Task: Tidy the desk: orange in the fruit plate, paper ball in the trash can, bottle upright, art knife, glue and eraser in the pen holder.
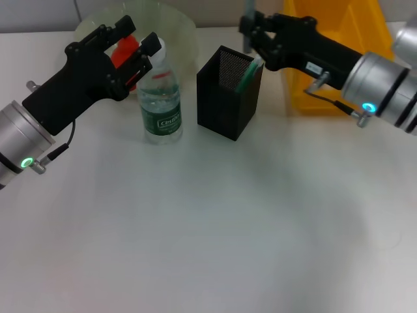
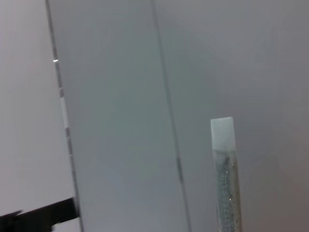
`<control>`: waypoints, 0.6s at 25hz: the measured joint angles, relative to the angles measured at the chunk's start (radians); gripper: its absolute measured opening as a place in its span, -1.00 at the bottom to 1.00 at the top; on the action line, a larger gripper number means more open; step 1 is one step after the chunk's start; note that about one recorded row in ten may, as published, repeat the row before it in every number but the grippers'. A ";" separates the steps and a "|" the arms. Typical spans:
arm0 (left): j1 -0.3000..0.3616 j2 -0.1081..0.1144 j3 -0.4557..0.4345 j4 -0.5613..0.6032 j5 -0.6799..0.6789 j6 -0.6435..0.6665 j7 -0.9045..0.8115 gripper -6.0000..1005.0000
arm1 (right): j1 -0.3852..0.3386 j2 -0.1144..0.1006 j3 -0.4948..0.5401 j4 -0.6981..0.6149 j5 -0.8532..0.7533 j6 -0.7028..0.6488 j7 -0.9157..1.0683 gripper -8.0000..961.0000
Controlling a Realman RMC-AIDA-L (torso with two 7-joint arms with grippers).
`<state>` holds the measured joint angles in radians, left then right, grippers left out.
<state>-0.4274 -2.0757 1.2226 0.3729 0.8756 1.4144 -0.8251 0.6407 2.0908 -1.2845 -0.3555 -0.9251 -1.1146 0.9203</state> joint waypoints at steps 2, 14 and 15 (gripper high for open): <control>-0.002 -0.001 0.000 -0.002 -0.007 0.000 0.011 0.12 | 0.010 0.001 -0.025 0.004 0.000 0.000 -0.001 -0.67; -0.007 -0.001 0.000 -0.001 -0.012 0.001 0.021 0.12 | 0.023 0.002 -0.087 0.014 -0.008 0.023 -0.043 -0.66; -0.007 -0.001 0.000 0.000 -0.012 0.001 0.021 0.12 | 0.027 0.002 -0.091 0.014 -0.007 0.037 -0.045 -0.66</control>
<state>-0.4348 -2.0766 1.2225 0.3724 0.8636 1.4157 -0.8038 0.6678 2.0923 -1.3755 -0.3415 -0.9325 -1.0778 0.8750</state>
